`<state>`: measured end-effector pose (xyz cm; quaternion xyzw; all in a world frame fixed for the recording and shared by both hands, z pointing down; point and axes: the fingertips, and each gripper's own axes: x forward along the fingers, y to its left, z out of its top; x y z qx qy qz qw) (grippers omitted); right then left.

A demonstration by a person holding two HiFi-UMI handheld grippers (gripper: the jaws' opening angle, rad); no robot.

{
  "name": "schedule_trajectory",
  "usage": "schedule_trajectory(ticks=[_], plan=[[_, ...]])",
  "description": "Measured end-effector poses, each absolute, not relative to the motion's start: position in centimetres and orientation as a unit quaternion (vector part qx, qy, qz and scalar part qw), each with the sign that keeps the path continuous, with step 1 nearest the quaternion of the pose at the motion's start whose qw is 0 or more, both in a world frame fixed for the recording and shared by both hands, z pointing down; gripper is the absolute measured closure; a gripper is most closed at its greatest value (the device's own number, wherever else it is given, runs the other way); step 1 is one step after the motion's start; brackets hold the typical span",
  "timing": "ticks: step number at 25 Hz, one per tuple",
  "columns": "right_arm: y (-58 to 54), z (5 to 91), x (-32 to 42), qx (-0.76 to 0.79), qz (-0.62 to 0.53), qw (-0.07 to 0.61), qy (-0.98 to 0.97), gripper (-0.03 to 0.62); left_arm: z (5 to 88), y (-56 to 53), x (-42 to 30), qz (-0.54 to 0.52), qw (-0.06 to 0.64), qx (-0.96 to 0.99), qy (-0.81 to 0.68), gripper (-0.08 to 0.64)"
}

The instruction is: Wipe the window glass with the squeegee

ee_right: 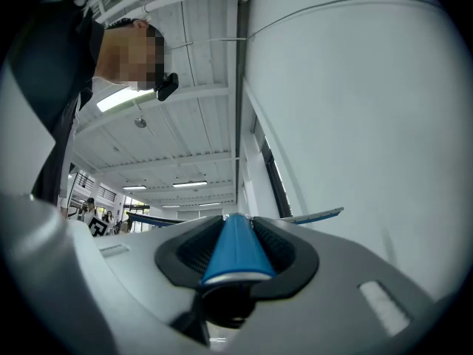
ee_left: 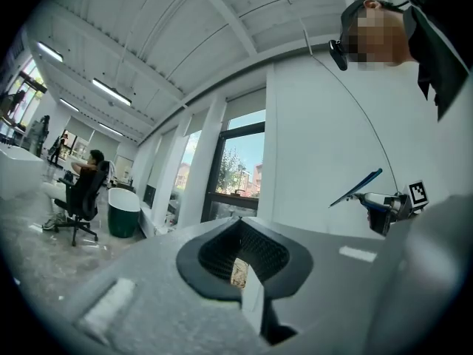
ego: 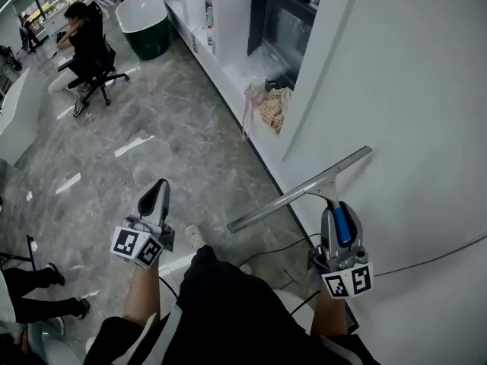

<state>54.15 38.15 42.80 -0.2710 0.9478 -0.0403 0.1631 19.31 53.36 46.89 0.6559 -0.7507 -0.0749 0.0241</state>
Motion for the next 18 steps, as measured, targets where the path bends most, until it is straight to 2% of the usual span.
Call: schedule_trajectory(ticks=[18], plan=[[32.9, 41.3, 33.1, -0.176, -0.044, 0.154, 0.971, 0.460, 47.6, 54.8, 2.8, -0.089, 0.011, 0.581, -0.809, 0.560]])
